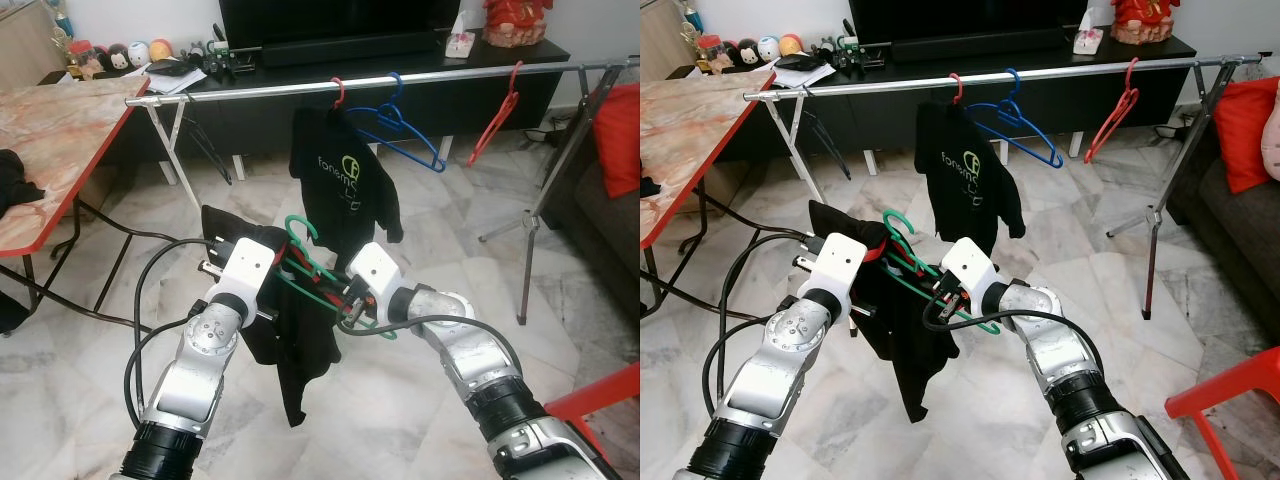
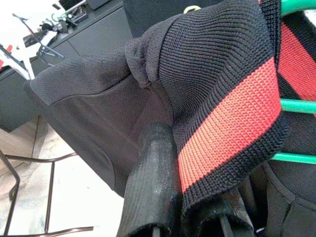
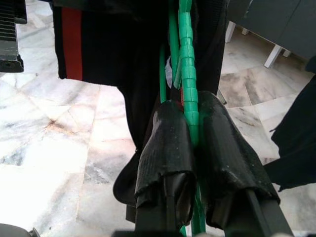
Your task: Hang hanger
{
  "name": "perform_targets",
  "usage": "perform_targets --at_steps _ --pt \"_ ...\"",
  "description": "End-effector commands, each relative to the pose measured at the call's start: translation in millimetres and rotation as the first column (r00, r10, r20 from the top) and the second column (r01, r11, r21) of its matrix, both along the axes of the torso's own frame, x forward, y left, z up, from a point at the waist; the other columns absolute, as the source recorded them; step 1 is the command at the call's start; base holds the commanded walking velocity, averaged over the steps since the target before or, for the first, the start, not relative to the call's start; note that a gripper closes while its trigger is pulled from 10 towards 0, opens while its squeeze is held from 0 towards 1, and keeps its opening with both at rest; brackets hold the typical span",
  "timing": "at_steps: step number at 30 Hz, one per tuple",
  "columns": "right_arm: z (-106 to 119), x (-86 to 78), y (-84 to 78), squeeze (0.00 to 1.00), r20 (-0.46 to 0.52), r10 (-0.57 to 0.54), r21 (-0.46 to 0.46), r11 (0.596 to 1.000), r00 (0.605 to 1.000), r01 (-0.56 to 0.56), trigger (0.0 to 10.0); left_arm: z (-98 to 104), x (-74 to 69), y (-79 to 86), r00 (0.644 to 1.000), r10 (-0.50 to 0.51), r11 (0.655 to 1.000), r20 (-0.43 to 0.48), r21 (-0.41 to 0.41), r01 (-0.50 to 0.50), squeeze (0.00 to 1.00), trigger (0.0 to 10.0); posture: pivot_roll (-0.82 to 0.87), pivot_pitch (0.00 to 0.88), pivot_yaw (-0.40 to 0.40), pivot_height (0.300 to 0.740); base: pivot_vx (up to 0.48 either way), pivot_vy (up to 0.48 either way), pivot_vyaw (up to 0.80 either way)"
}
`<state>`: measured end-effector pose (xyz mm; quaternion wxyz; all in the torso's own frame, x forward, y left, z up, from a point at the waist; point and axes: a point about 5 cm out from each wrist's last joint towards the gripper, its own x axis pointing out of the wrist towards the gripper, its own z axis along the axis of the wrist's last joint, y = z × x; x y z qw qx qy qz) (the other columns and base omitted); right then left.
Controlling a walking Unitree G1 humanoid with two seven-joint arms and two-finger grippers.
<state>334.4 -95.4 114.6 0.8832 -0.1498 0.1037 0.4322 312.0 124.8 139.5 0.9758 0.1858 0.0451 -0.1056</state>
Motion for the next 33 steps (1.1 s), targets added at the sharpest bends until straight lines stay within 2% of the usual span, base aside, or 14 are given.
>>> perform_targets --at_steps 1,4,7,12,15,17,22,24,27,28,30,33 --pt "5.6 0.4 5.7 0.00 0.030 0.023 0.007 1.000 0.999 -0.023 0.0 2.3 0.9 1.4 1.000 -0.007 1.000 0.008 -0.006 0.007 0.00 0.0 -0.07 0.028 0.086 0.740 0.000 0.000 0.00" --pt "-0.4 -0.6 4.0 0.00 0.023 0.026 -0.026 0.999 0.999 -0.026 0.0 2.0 0.0 0.5 1.000 -0.015 1.000 0.006 -0.006 0.015 0.00 0.0 -0.07 0.026 0.086 0.740 0.000 0.000 0.00" --pt "-14.0 -4.4 -4.0 0.00 0.025 0.066 -0.167 0.984 0.997 -0.061 0.0 2.1 -0.2 1.5 1.000 -0.014 1.000 0.006 -0.004 0.014 0.00 0.0 -0.07 0.026 0.086 0.740 0.000 0.000 0.00" --pt "-37.5 -13.8 -22.7 0.00 -0.024 0.139 -0.375 0.917 0.990 -0.138 0.0 3.6 1.1 8.9 1.000 0.014 1.000 0.013 0.005 -0.014 0.00 0.0 -0.07 0.028 0.085 0.740 0.000 0.000 0.00" --pt "-40.4 -14.3 -25.7 0.00 -0.033 0.134 -0.394 0.909 0.990 -0.136 0.0 3.6 1.0 10.0 1.000 0.016 1.000 0.012 0.006 -0.016 0.00 0.0 -0.07 0.028 0.085 0.740 0.000 0.000 0.00" --pt "-50.5 -17.2 -35.6 0.00 -0.057 0.127 -0.467 0.873 0.990 -0.139 0.0 0.6 0.1 17.4 0.999 0.039 0.999 -0.002 0.022 -0.039 0.00 0.0 -0.07 0.033 0.088 0.740 0.000 0.000 0.00" --pt "-56.7 -22.0 -40.6 0.00 -0.089 0.156 -0.504 0.845 0.984 -0.180 0.0 -3.7 0.6 30.3 0.996 0.087 0.995 -0.023 0.056 -0.086 0.00 0.0 -0.07 0.034 0.089 0.740 0.000 0.000 0.00" --pt "-60.0 -24.6 -43.7 0.00 -0.106 0.177 -0.528 0.824 0.978 -0.206 0.0 -6.1 1.3 39.5 0.993 0.116 0.989 -0.028 0.094 -0.113 0.00 0.0 -0.07 0.035 0.089 0.740 0.000 0.000 0.00" --pt "-58.3 -20.6 -49.4 0.00 -0.085 0.156 -0.543 0.821 0.984 -0.178 0.0 -16.7 -0.1 58.5 0.984 0.163 0.973 -0.066 0.179 -0.149 0.00 0.0 -0.07 0.038 0.091 0.740 0.000 0.000 0.00" --pt "-58.3 -20.6 -49.4 0.00 -0.085 0.156 -0.543 0.821 0.984 -0.178 0.0 -16.7 -0.1 58.5 0.984 0.163 0.973 -0.066 0.179 -0.149 0.00 0.0 -0.07 0.038 0.091 0.740 0.000 0.000 0.00" --pt "-55.5 -18.2 -51.3 0.00 -0.076 0.151 -0.542 0.824 0.986 -0.168 0.0 -25.8 -2.7 70.6 0.978 0.189 0.952 -0.092 0.263 -0.159 0.00 0.0 -0.07 0.038 0.092 0.740 0.000 0.000 0.00" --pt "-53.2 -16.3 -53.2 0.00 -0.069 0.147 -0.544 0.824 0.987 -0.161 0.0 -40.8 -8.2 84.4 0.964 0.231 0.927 -0.130 0.331 -0.177 0.00 0.0 -0.07 0.039 0.092 0.740 0.000 0.000 0.00"
